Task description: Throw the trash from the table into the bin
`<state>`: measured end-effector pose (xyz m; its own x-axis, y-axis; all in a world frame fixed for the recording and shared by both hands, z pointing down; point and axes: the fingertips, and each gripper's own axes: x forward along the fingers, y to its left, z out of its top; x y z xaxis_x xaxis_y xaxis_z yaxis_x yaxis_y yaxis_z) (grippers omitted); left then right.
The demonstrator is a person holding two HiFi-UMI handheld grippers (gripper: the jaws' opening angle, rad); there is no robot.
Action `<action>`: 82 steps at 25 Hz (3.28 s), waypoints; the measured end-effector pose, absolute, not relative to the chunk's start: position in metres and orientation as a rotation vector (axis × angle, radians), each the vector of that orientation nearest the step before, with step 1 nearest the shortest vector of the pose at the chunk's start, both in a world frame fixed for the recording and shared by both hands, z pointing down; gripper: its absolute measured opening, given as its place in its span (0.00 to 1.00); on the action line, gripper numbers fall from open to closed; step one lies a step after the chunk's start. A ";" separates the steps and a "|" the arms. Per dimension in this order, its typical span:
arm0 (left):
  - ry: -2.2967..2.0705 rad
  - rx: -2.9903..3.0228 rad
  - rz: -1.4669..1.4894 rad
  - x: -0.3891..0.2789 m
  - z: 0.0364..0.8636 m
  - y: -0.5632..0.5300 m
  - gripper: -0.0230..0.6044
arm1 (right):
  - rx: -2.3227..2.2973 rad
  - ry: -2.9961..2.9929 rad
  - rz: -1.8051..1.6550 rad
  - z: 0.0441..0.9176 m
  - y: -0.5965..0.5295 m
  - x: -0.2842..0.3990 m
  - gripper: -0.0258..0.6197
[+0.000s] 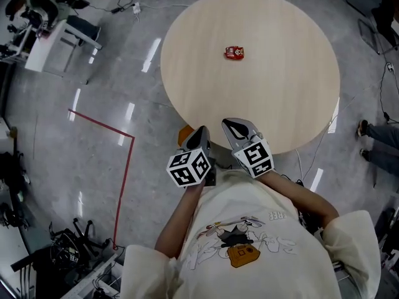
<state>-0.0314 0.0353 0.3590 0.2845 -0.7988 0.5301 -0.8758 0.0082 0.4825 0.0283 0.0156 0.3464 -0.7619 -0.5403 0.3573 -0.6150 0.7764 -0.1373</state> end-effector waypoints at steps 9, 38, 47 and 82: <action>-1.451 1.831 0.194 0.002 0.364 -0.006 0.05 | 1.038 -2.637 0.412 0.347 -0.029 0.070 0.05; -1.285 1.839 0.396 0.106 0.444 -0.206 0.30 | 1.120 -2.526 0.573 0.404 -0.159 0.199 0.05; -1.289 1.818 0.536 0.105 0.505 -0.286 0.81 | 1.117 -2.533 0.630 0.420 -0.194 0.209 0.05; -1.412 1.662 0.835 0.079 0.571 -0.371 0.76 | 1.155 -2.491 0.773 0.456 -0.227 0.232 0.05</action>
<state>0.0794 -0.3709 0.5710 0.1649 -0.4701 0.8671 -0.9863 -0.0733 0.1478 0.2320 -0.2269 0.4558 -0.6372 -0.6152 0.4643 -0.7700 0.5350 -0.3477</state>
